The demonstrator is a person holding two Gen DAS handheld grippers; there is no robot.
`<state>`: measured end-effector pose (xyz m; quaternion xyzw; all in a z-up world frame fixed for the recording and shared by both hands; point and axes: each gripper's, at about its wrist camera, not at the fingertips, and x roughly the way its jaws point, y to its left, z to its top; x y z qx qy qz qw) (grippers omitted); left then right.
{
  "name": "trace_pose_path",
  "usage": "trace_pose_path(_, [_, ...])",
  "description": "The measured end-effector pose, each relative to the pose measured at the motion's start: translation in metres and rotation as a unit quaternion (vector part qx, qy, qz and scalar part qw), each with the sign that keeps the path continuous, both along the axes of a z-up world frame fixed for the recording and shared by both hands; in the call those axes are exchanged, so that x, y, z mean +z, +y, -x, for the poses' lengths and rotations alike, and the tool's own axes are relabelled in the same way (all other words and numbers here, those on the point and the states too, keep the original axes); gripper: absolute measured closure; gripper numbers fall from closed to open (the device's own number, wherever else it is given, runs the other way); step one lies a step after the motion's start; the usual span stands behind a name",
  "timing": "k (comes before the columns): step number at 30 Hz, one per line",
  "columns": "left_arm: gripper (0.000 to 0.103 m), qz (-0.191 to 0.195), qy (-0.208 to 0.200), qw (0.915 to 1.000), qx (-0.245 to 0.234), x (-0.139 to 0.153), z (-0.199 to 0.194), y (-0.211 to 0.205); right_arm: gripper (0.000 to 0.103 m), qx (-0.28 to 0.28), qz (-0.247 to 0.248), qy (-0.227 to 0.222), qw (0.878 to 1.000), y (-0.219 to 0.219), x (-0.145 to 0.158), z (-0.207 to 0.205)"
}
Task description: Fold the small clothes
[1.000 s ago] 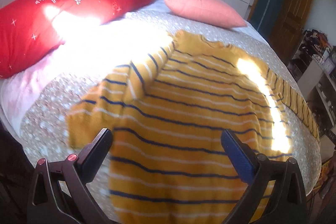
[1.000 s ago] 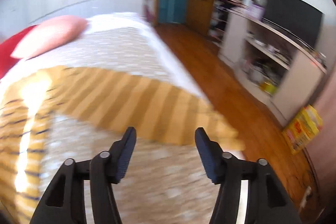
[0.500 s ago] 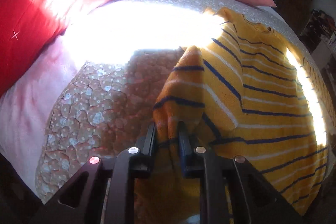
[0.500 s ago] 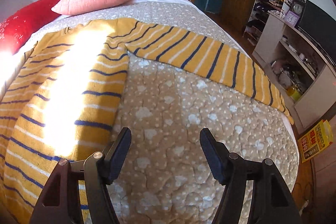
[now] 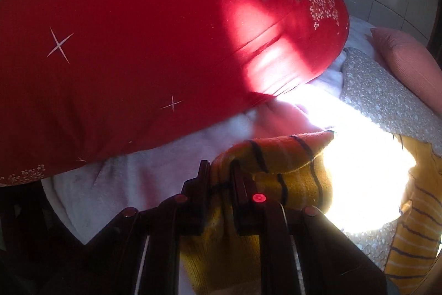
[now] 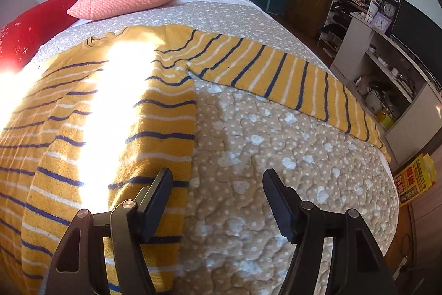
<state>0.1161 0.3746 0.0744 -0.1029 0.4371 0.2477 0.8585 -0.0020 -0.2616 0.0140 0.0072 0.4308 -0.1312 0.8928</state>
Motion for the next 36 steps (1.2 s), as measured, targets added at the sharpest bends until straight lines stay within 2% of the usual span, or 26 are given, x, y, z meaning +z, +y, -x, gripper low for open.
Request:
trace_pose_path(3, [0.089, 0.004, 0.002, 1.0000, -0.002, -0.006, -0.002, -0.003, 0.032, 0.004, 0.004, 0.001, 1.000, 0.005, 0.000, 0.000])
trace_pose_path(8, [0.089, 0.013, -0.013, 0.9995, -0.025, 0.005, 0.010, -0.024, 0.032, 0.007, 0.000, -0.006, 1.000, 0.001, 0.003, 0.006])
trace_pose_path(11, [0.089, 0.028, -0.029, 0.9970, -0.067, 0.021, 0.020, -0.055, 0.032, 0.006, -0.013, -0.012, 1.000, -0.004, 0.001, 0.011])
trace_pose_path(14, [0.089, 0.048, -0.041, 0.9907, -0.121, 0.037, 0.022, -0.101, 0.032, 0.009, -0.025, -0.013, 1.000, -0.005, -0.004, 0.015])
trace_pose_path(17, [0.089, 0.085, -0.050, 0.9797, -0.174, 0.051, 0.017, -0.156, 0.032, 0.010, -0.040, -0.020, 0.999, -0.007, -0.007, 0.020])
trace_pose_path(22, [0.089, 0.142, -0.048, 0.9545, -0.258, 0.058, -0.011, -0.270, 0.032, 0.006, -0.075, -0.040, 0.996, -0.023, -0.003, 0.035])
trace_pose_path(26, [0.089, 0.157, -0.031, 0.9352, -0.316, 0.043, -0.032, -0.371, 0.032, -0.010, -0.097, -0.054, 0.994, -0.047, 0.002, 0.047])
trace_pose_path(30, [0.089, 0.172, -0.005, 0.9167, -0.361, 0.014, -0.055, -0.454, 0.032, -0.028, -0.116, -0.064, 0.991, -0.074, 0.003, 0.056])
trace_pose_path(32, [0.082, 0.167, 0.010, 0.9133, -0.371, -0.003, -0.060, -0.481, 0.032, -0.029, -0.122, -0.065, 0.990, -0.082, 0.003, 0.058])
trace_pose_path(35, [0.073, 0.206, 0.036, 0.9007, -0.381, -0.023, -0.066, -0.494, 0.031, -0.020, -0.127, -0.068, 0.989, -0.090, 0.005, 0.059])
trace_pose_path(36, [0.066, 0.214, 0.038, 0.8987, -0.381, -0.024, -0.063, -0.493, 0.031, -0.017, -0.128, -0.070, 0.989, -0.090, 0.007, 0.058])
